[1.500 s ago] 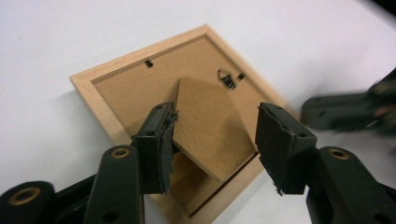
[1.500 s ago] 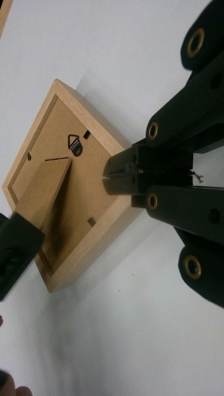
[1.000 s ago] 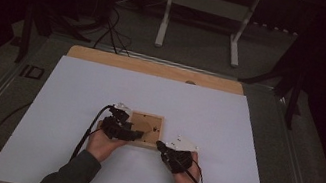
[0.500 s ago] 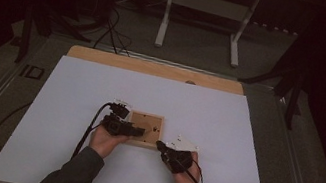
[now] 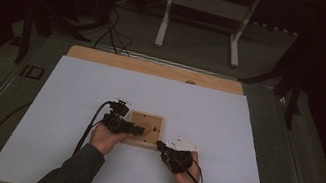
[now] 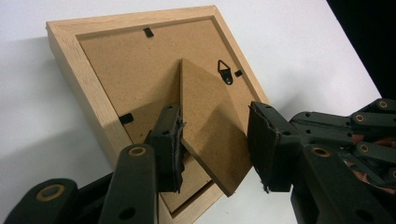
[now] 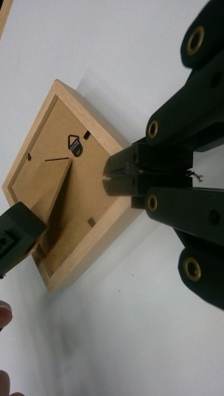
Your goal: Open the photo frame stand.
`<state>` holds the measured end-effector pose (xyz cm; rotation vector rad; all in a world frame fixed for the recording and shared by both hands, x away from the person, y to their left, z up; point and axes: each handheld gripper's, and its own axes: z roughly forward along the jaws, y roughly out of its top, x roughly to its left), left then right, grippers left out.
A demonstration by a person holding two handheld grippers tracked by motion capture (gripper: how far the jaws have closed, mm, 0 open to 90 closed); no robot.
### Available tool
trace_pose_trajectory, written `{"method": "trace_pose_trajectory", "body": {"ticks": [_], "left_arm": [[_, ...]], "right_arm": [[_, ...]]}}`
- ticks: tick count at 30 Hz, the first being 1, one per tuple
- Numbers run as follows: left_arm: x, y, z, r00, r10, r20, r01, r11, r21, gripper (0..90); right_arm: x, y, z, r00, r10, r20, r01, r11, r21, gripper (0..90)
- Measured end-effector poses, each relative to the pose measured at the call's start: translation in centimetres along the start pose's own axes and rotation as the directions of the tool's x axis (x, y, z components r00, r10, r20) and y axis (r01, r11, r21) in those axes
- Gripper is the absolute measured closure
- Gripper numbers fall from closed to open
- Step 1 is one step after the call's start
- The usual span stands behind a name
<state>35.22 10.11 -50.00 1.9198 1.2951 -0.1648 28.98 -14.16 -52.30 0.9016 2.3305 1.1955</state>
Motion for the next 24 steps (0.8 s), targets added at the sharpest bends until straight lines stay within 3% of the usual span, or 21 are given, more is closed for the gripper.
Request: {"method": "trace_pose_trajectory", "body": {"ticks": [13,18,24], "left_arm": [[-0.8,-0.3,-0.2,0.9976,0.06,-0.035,-0.06,0.9981,-0.011,57.8],[-1.2,-0.6,-0.4,0.9948,0.091,-0.047,-0.092,0.9955,-0.024,57.8],[-1.7,-1.0,-0.6,0.9885,0.136,-0.067,-0.138,0.9897,-0.037,57.8]], "right_arm": [[-0.4,0.1,-0.2,1.0,0.003,0.005,-0.003,1.0,0.004,73.8],[-0.6,0.3,-0.5,0.9999,0.009,0.011,-0.009,1.0,-0.009,65.8],[-1.1,0.7,-1.0,0.9994,0.031,-0.016,-0.031,0.999,-0.007,56.9]]}}
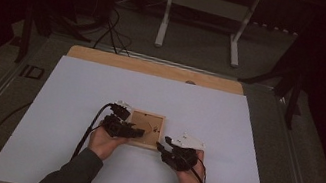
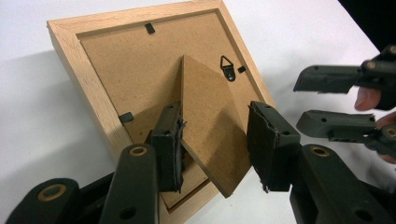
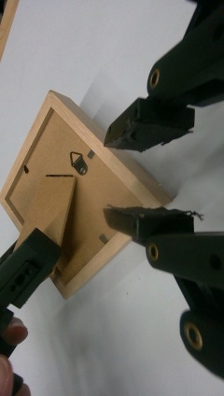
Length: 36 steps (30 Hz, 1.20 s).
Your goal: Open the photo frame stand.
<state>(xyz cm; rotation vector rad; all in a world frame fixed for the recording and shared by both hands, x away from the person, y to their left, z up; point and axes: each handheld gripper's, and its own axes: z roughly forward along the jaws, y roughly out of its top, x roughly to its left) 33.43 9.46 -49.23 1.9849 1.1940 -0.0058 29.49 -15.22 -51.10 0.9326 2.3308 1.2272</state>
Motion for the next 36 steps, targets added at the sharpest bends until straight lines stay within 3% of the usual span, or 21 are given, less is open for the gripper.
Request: {"method": "trace_pose_trajectory", "body": {"ticks": [8,14,20,25,30,36], "left_arm": [[-0.7,-0.5,-0.3,0.9977,0.063,-0.026,-0.064,0.9977,-0.024,57.8],[-1.1,-0.9,-0.5,0.9938,0.102,-0.045,-0.104,0.9936,-0.044,57.8],[-1.3,-1.4,-0.5,0.991,0.123,-0.053,-0.126,0.9898,-0.066,57.7],[-1.6,-1.8,-0.6,0.9866,0.149,-0.066,-0.154,0.9849,-0.079,57.7],[-1.7,-2.0,-0.7,0.9844,0.161,-0.072,-0.167,0.9824,-0.084,57.7],[-2.0,-2.3,-0.8,0.9801,0.18,-0.084,-0.187,0.9782,-0.09,57.7]], "right_arm": [[-1.0,1.1,-0.7,1.0,-0.006,0.005,0.006,1.0,0.002,44.8],[-2.1,2.6,-0.9,0.9997,0.015,0.02,-0.015,1.0,0.004,36.4],[-2.6,3.8,-0.7,1.0,0.005,-0.004,-0.005,1.0,0.009,34.6],[-3.4,5.0,-0.3,0.9991,0.028,-0.03,-0.028,1.0,0.011,29.7],[-3.9,5.3,0.1,0.9977,0.045,-0.05,-0.045,0.999,0.014,30.2],[-4.1,5.1,0.5,0.9981,0.056,-0.026,-0.055,0.997,0.05,40.6]]}}
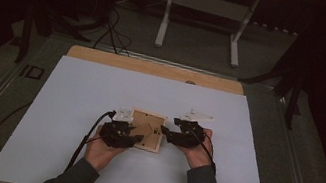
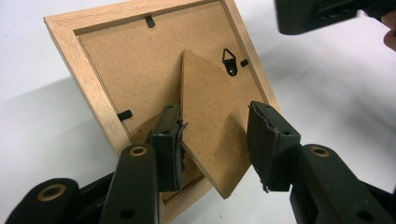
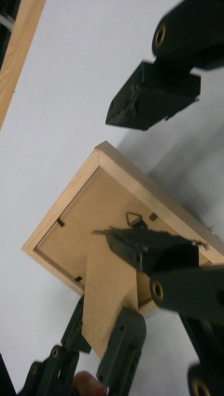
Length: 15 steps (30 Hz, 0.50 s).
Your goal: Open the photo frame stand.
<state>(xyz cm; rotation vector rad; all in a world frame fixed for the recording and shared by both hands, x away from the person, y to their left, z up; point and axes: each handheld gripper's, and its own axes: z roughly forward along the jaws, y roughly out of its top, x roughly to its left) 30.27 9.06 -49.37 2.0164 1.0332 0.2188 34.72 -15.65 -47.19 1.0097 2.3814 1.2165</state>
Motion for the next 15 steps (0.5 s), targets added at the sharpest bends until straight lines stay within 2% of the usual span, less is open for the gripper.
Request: {"method": "trace_pose_trajectory", "body": {"ticks": [7,15], "left_arm": [[-0.23,-0.43,-0.21,0.9992,0.04,-0.007,-0.04,0.999,-0.019,57.7],[-0.59,-0.81,-0.49,0.9952,0.096,-0.02,-0.096,0.9947,-0.037,57.6]], "right_arm": [[-0.18,-0.42,0.1,0.9995,0.014,-0.028,-0.014,1.0,-0.016,43.4],[-0.08,-0.66,0.82,0.9983,0.011,-0.057,-0.011,1.0,0.002,40.2]]}}
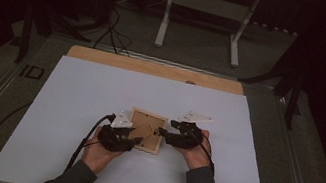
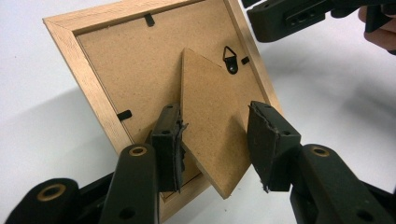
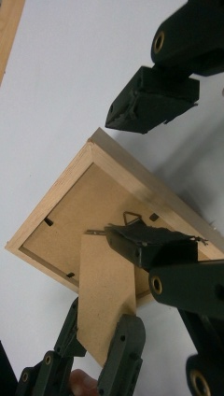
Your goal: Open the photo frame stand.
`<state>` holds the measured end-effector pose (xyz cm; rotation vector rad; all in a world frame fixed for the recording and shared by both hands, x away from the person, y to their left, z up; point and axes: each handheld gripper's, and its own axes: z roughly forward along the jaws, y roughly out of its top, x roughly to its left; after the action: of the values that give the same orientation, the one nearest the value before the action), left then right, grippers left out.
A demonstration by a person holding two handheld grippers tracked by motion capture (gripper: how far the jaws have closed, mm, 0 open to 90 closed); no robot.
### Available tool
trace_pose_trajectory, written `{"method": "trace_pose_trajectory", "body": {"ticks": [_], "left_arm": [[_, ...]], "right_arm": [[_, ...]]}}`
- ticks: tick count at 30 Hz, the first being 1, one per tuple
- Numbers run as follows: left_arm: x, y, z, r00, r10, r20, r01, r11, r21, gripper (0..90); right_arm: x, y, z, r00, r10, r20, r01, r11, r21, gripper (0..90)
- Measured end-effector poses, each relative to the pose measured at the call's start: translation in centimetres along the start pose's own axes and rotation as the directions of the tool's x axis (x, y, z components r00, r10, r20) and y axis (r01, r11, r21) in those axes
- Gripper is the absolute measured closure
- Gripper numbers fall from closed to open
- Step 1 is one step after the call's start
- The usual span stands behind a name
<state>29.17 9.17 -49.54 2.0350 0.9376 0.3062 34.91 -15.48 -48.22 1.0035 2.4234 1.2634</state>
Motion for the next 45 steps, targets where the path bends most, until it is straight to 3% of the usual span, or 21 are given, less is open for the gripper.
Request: {"method": "trace_pose_trajectory", "body": {"ticks": [4,10,17,24,27,28,30,38,45], "left_arm": [[-0.4,-0.2,-0.2,0.9998,0.015,-0.015,-0.015,0.9999,-0.004,57.6],[-0.9,-0.6,-0.5,0.9962,0.081,-0.032,-0.082,0.9964,-0.023,57.5],[-1.0,-0.9,-0.6,0.992,0.121,-0.036,-0.122,0.9923,-0.024,57.3],[-0.7,-0.9,-0.6,0.9951,0.098,-0.011,-0.098,0.995,-0.016,57.0],[-0.1,-0.8,-0.5,0.9978,0.052,0.042,-0.052,0.9986,0.003,54.3],[0.2,-0.9,-0.5,0.9972,0.019,0.072,-0.02,0.9998,0.004,54.1],[0.6,-0.9,-0.4,0.9952,-0.006,0.098,0.004,0.9998,0.019,54.0],[0.6,-0.9,-0.3,0.9946,-0.016,0.103,0.012,0.9988,0.047,57.5],[0.4,-0.9,-0.1,0.9973,0.008,0.073,-0.013,0.9979,0.063,63.0]], "right_arm": [[-0.1,-0.1,0.3,0.9997,0.014,-0.018,-0.014,1.0,0.002,35.7],[-0.7,-0.4,1.0,0.9961,0.061,-0.063,-0.061,0.998,-0.002,35.2],[-1.1,-0.5,1.5,0.9857,0.107,-0.13,-0.111,0.994,-0.02,41.2],[-0.9,-0.6,1.4,0.9859,0.099,-0.135,-0.104,0.994,-0.033,45.5],[-0.8,-0.6,1.4,0.9874,0.092,-0.129,-0.098,0.995,-0.036,45.5],[-0.7,-0.6,1.3,0.9881,0.086,-0.127,-0.092,0.995,-0.038,45.5],[-0.5,-0.5,1.3,0.9904,0.072,-0.118,-0.078,0.996,-0.041,45.6],[0.0,-0.3,1.0,0.9946,0.028,-0.1,-0.034,0.998,-0.054,46.7],[0.3,-0.2,0.8,0.9956,0.005,-0.093,-0.012,0.998,-0.068,48.4]]}}
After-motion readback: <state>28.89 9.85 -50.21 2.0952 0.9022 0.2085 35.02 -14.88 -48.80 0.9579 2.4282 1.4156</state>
